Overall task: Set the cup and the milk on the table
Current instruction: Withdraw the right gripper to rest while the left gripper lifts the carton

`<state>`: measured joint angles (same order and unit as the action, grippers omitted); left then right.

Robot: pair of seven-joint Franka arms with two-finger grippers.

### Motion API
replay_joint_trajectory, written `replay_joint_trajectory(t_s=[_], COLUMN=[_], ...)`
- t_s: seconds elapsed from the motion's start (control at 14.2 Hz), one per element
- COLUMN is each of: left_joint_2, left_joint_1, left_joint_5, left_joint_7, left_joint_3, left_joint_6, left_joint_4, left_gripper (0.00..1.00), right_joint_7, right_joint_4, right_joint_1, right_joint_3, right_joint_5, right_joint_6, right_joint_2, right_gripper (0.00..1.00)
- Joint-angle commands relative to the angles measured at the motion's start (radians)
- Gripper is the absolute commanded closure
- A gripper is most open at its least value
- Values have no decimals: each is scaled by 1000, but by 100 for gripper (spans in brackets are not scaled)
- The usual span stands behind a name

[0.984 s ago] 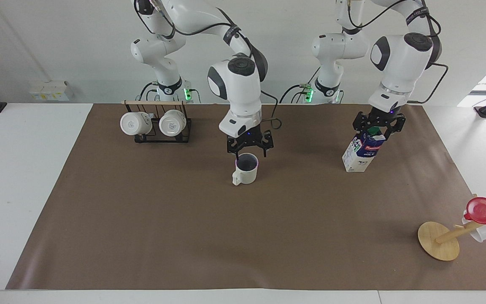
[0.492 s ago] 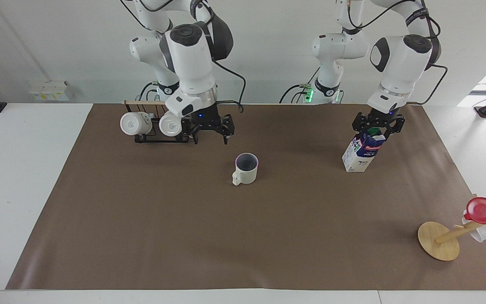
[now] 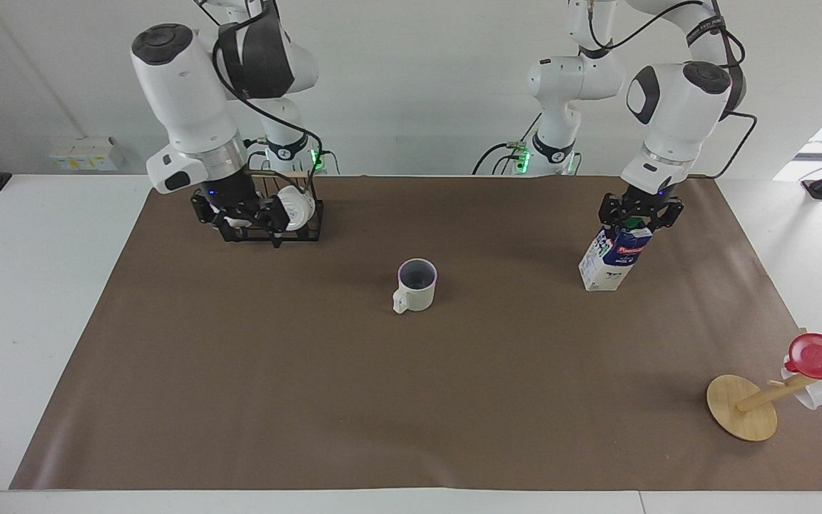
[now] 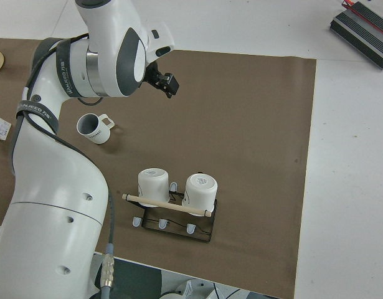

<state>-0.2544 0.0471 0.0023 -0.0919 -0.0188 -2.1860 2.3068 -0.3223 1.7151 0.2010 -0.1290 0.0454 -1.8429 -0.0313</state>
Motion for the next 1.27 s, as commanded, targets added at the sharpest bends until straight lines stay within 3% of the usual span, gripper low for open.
replay_joint_trajectory(t_s=[0.0,0.21,0.63,1.2], left_joint_2=[-6,0,33,58], left_joint_1=[0,-3,14,131], left_joint_5=[16,16,16,16], left_joint_7=[-15,-17,43,257], left_joint_3=[5,7,0,-6], left_joint_6=[-12,0,75,153], left_joint_4=[14,2,-107,-193], left_gripper=[37,48,50,52], right_joint_7=[46,142,224,224], right_joint_4=[-31,-96,-270,-180], right_joint_1=[-67,-123,-160,-153], right_joint_3=[5,-11,-11,6], right_joint_5=[13,11,-21,-35], right_joint_6=[74,155,349,347], right_joint_2=[25,25,24,93], right_gripper=[0,0,0,0])
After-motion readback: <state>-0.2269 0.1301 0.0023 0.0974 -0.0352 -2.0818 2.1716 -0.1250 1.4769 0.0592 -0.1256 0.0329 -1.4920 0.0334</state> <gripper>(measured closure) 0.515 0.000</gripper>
